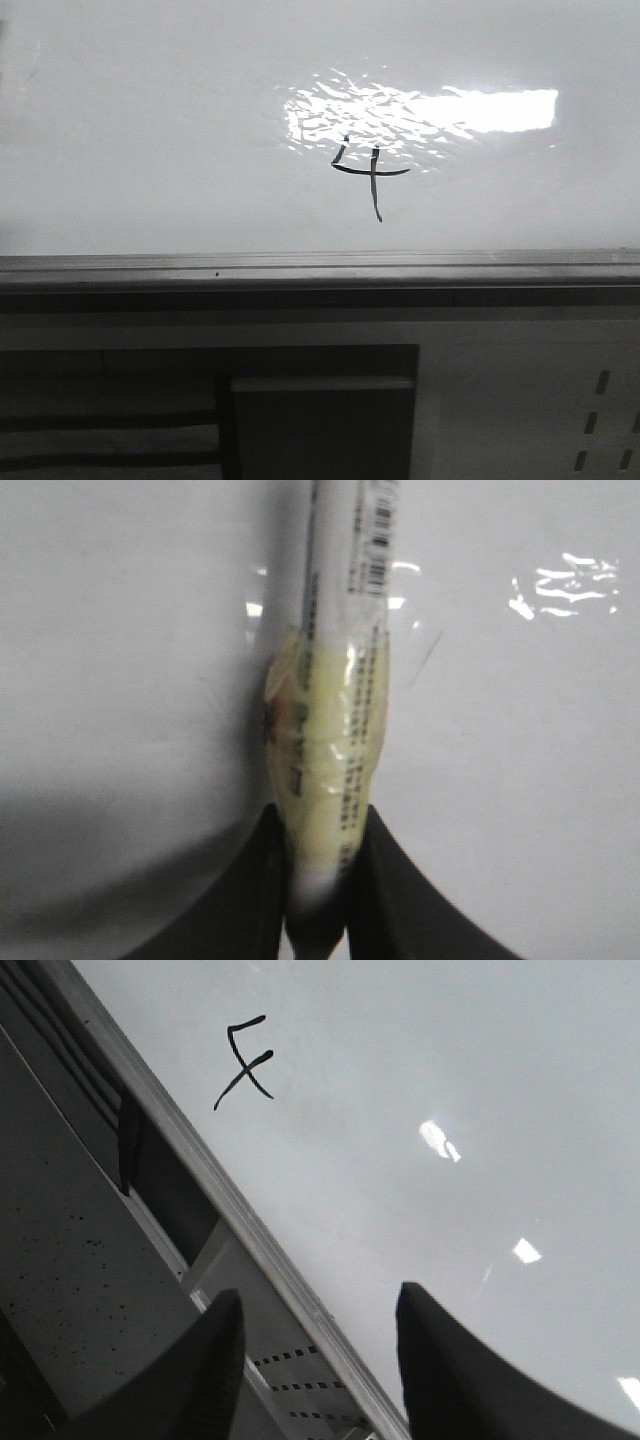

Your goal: Write number 4 on whiteboard

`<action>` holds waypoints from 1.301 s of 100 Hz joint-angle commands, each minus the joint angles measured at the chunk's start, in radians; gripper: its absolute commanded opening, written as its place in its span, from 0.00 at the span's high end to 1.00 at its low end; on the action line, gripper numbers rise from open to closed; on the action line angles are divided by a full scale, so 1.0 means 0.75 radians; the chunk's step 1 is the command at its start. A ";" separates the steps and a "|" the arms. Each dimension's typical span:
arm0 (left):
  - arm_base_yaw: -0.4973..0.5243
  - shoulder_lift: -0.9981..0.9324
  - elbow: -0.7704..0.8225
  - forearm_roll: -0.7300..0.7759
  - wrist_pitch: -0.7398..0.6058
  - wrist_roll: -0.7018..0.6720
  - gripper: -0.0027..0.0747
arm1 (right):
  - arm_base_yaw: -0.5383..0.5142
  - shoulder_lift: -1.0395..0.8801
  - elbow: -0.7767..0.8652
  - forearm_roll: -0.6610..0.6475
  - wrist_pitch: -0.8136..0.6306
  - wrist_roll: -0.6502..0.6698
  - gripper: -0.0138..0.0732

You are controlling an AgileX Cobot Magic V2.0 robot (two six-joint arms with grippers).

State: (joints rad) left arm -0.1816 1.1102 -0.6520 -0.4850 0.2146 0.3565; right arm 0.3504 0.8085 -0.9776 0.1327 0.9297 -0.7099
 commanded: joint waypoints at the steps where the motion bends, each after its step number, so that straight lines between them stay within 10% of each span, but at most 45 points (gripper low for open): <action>1: 0.003 -0.015 -0.037 -0.026 -0.130 -0.014 0.99 | -0.008 -0.005 -0.031 0.015 -0.088 0.005 0.49; 85: 0.003 0.092 -0.037 -0.088 -0.041 -0.014 0.98 | -0.008 -0.005 -0.031 0.026 -0.055 0.005 0.49; 116: 0.003 0.086 -0.045 -0.049 -0.064 -0.011 0.53 | -0.008 -0.005 -0.023 0.026 -0.049 0.005 0.49; 130: 0.003 0.040 -0.089 0.088 0.011 -0.011 0.49 | -0.008 -0.005 -0.045 0.026 0.032 0.010 0.49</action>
State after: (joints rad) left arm -0.1816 1.1705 -0.6685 -0.4812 0.2562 0.3550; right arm 0.3504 0.8085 -0.9719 0.1388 0.9641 -0.7078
